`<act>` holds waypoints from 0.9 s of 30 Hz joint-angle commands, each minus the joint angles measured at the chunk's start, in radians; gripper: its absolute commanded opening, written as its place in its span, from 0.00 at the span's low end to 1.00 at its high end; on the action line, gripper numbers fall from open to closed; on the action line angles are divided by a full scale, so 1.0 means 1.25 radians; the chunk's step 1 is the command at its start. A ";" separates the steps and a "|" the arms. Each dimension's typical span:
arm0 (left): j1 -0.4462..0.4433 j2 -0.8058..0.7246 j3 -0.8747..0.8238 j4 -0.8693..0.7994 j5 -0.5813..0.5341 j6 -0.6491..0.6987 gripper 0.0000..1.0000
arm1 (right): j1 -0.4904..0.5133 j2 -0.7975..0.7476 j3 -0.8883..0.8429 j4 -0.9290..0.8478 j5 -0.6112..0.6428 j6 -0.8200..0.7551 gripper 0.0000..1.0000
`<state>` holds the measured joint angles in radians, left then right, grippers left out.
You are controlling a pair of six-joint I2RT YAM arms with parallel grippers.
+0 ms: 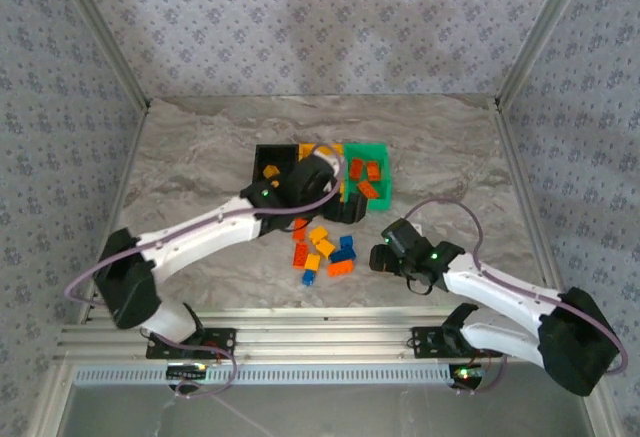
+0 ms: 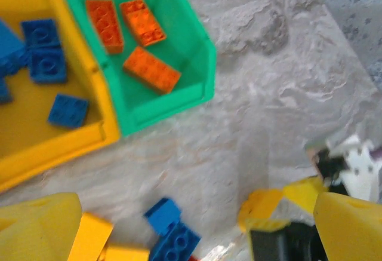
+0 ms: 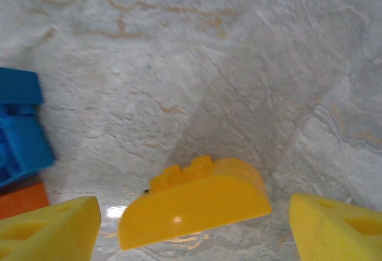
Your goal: Sort the legos into containers by color
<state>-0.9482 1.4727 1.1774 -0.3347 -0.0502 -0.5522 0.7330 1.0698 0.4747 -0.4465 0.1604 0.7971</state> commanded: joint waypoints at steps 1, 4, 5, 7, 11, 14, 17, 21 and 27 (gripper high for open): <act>-0.001 -0.083 -0.116 0.019 -0.068 -0.041 1.00 | 0.008 0.049 0.031 -0.037 0.060 0.005 0.84; -0.001 -0.156 -0.211 0.010 -0.104 -0.077 1.00 | 0.009 0.090 0.041 -0.020 0.065 0.003 0.84; -0.001 -0.176 -0.237 0.008 -0.115 -0.086 1.00 | 0.010 0.101 0.043 -0.015 0.064 0.003 0.84; -0.001 -0.216 -0.291 0.006 -0.134 -0.106 1.00 | 0.011 0.122 0.045 0.001 0.059 -0.002 0.83; -0.001 -0.254 -0.343 -0.020 -0.158 -0.125 1.00 | 0.010 0.134 0.048 0.014 0.055 -0.006 0.78; 0.000 -0.269 -0.365 -0.048 -0.186 -0.129 1.00 | 0.009 0.131 0.049 0.022 0.055 -0.021 0.71; 0.002 -0.290 -0.389 -0.062 -0.207 -0.137 1.00 | 0.006 0.131 0.047 0.025 0.051 -0.033 0.63; 0.007 -0.332 -0.421 -0.066 -0.217 -0.148 1.00 | -0.001 0.127 0.046 0.019 0.054 -0.044 0.52; 0.018 -0.362 -0.442 -0.077 -0.220 -0.159 1.00 | -0.008 0.106 0.048 0.011 0.059 -0.059 0.40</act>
<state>-0.9352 1.0393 0.6270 -0.4084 -0.3019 -0.7319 0.7307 1.2224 0.5144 -0.4202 0.2211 0.7361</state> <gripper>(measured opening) 0.997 0.408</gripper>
